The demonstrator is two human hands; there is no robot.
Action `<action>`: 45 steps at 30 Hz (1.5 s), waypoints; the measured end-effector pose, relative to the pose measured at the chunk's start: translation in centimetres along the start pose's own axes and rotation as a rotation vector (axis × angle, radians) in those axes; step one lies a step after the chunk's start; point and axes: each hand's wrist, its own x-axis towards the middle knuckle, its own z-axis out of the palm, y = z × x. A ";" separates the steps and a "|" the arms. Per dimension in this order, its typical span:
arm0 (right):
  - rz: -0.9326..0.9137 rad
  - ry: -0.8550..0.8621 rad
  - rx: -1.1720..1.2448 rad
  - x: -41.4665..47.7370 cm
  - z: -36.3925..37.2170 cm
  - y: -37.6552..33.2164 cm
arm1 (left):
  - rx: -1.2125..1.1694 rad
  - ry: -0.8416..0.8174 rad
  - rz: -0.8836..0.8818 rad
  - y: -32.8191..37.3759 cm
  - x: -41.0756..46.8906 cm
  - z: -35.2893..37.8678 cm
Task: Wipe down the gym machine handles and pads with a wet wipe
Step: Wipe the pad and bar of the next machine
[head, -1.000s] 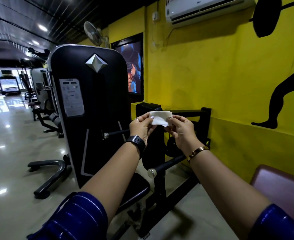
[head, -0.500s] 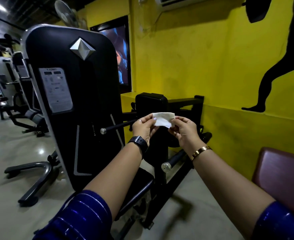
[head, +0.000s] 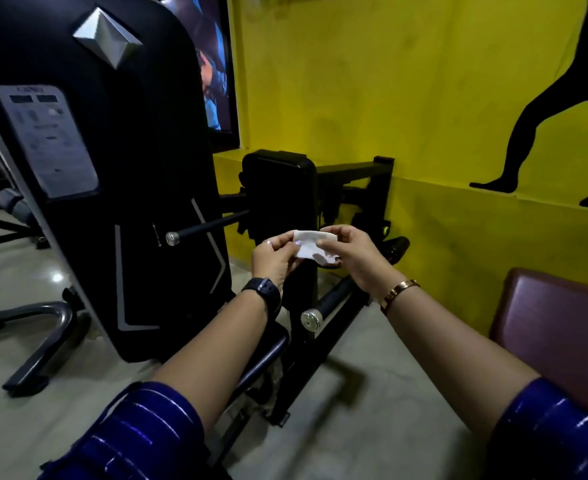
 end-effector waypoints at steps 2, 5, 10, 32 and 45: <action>0.013 0.005 -0.087 0.7 -0.8 1.5 | 0.027 0.003 -0.026 -1.6 0.4 0.3; 0.081 0.035 -0.151 1.5 -1.9 4.1 | 0.080 0.000 -0.070 -4.3 0.7 0.5; 0.126 0.032 -0.169 1.8 -2.9 7.8 | 0.187 -0.003 -0.097 -8.7 1.3 0.6; -0.868 -0.336 -1.585 0.6 1.8 18.2 | -0.314 0.255 -0.608 -15.7 1.9 -3.8; -0.734 -0.169 -1.275 -2.5 -2.4 23.8 | -0.235 0.233 -0.545 -16.5 1.7 -2.6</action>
